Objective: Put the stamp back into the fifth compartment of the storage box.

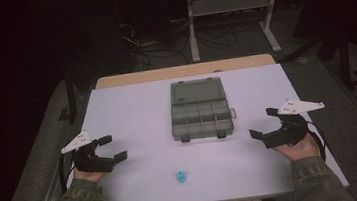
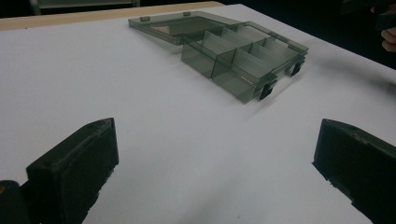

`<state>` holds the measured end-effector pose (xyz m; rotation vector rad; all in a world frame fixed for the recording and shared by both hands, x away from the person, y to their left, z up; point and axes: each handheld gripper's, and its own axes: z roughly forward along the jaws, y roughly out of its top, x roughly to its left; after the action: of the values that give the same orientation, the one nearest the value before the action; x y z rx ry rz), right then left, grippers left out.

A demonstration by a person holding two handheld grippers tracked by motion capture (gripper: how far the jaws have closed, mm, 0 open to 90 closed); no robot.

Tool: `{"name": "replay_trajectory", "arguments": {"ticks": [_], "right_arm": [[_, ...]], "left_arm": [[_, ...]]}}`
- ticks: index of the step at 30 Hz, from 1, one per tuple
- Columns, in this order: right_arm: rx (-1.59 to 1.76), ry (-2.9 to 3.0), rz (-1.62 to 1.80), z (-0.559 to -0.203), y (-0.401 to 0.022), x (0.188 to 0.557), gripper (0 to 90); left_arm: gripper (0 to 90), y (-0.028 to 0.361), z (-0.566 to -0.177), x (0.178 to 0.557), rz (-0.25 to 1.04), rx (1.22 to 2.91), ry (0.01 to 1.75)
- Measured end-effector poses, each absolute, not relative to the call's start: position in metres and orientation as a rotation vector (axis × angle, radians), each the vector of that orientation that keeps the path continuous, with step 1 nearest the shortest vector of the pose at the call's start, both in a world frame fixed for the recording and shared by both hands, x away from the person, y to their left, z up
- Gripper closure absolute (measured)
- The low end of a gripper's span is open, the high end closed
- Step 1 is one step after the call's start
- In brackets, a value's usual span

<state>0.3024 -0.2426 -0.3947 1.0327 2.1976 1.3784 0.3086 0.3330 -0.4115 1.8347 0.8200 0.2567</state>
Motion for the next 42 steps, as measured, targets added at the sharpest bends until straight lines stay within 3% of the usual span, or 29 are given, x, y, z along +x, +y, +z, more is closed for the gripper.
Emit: {"name": "replay_trajectory", "arguments": {"ticks": [42], "right_arm": [[0.854,2.371,1.365,-0.380,-0.193,0.303,0.0]], "left_arm": [[0.0,0.333,-0.411,0.307,0.272,1.826,0.819]]}}
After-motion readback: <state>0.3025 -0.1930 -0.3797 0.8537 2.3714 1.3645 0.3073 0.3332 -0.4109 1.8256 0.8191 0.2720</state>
